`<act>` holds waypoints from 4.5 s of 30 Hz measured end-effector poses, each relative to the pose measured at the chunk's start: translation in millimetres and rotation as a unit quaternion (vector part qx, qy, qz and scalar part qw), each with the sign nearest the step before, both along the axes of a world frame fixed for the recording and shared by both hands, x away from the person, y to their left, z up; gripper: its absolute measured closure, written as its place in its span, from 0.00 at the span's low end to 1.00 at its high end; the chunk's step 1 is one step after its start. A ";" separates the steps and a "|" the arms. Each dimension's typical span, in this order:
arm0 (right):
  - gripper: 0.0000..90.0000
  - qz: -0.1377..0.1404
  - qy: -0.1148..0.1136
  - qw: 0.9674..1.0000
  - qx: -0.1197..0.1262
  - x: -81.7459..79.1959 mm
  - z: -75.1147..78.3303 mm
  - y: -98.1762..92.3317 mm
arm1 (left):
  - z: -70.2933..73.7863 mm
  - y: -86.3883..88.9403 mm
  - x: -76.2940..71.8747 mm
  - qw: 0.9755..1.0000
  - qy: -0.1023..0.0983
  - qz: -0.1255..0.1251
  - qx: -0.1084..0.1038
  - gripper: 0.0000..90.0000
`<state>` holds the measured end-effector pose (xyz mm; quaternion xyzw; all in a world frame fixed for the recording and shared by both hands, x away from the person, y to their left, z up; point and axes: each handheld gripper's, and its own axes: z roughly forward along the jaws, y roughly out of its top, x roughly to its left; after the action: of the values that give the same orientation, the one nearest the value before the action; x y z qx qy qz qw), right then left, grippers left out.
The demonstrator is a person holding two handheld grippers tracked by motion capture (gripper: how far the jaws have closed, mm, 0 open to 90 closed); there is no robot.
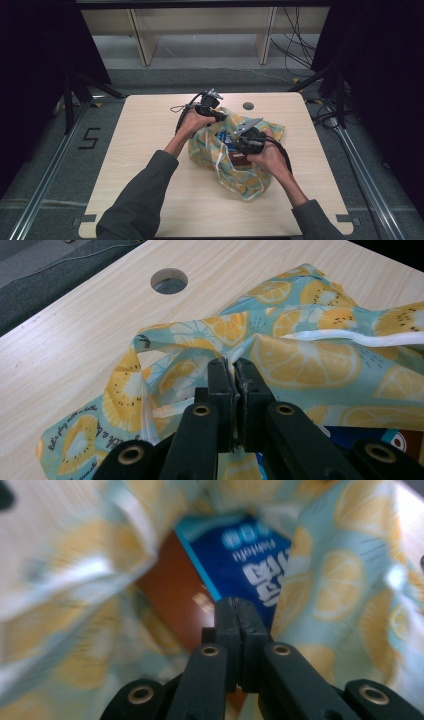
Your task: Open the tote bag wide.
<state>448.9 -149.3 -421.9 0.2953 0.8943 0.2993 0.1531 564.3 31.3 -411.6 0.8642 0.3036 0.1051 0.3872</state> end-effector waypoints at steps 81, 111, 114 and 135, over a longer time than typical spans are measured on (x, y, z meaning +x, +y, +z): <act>1.00 0.014 0.050 0.999 0.006 -7.2 -8.4 -26.2 | -13.7 8.8 -42.1 0.997 0.031 -0.026 0.069 0.97; 0.97 0.034 0.015 0.995 0.094 -53.3 2.4 -39.2 | 7.3 34.8 -74.5 1.000 0.003 -0.016 -0.023 0.81; 0.96 0.028 0.005 0.995 0.096 -53.0 5.6 -42.9 | 10.8 37.1 -80.2 0.999 0.000 -0.013 -0.030 0.79; 0.71 -0.021 -0.039 0.994 0.104 -49.5 13.1 -60.9 | 7.3 65.8 -116.6 0.995 -0.037 -0.008 -0.095 0.59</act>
<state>399.5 -210.3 -408.8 0.3166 0.8455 0.3981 0.1625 447.7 97.1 -404.4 0.8213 0.2910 0.1052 0.4793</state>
